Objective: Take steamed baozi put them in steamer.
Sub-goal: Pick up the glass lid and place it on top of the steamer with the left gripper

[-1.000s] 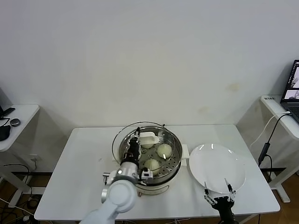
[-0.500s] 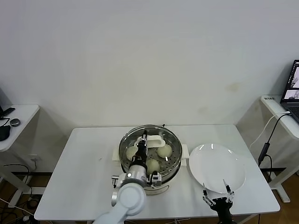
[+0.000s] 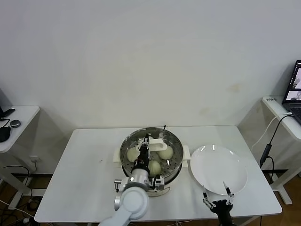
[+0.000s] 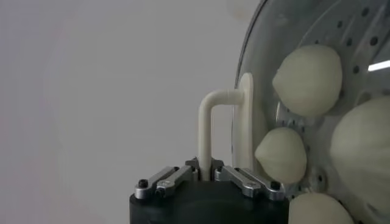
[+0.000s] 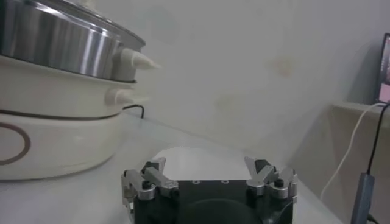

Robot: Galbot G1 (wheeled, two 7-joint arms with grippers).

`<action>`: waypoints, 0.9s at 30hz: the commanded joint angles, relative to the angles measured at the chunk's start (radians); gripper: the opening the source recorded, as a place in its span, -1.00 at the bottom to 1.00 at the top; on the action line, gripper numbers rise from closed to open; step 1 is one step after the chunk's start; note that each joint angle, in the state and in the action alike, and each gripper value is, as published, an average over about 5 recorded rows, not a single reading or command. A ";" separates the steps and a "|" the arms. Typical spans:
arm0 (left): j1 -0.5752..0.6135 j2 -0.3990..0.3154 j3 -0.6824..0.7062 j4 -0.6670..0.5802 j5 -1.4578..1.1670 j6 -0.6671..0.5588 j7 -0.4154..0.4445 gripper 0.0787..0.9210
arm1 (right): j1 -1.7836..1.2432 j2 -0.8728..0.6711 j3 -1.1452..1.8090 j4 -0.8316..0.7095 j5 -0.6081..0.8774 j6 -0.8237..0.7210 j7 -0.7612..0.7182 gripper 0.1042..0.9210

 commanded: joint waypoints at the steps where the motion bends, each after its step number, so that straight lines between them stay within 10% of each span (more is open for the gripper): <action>1: 0.016 -0.010 -0.009 -0.006 -0.018 -0.002 -0.012 -0.79 | -0.001 0.000 -0.002 -0.001 -0.002 0.000 0.000 0.76; 11: 0.148 0.027 -0.056 -0.182 -0.220 -0.056 -0.087 -0.37 | -0.005 0.000 -0.007 0.005 -0.006 -0.006 -0.001 0.76; 19: 0.487 0.158 -0.222 -0.490 -0.825 -0.112 -0.260 0.19 | -0.012 -0.001 -0.005 0.008 -0.004 -0.008 -0.007 0.76; 27: 0.913 0.139 -0.613 -0.549 -1.483 -0.552 -0.478 0.70 | -0.037 -0.017 -0.056 0.054 0.098 -0.043 -0.036 0.76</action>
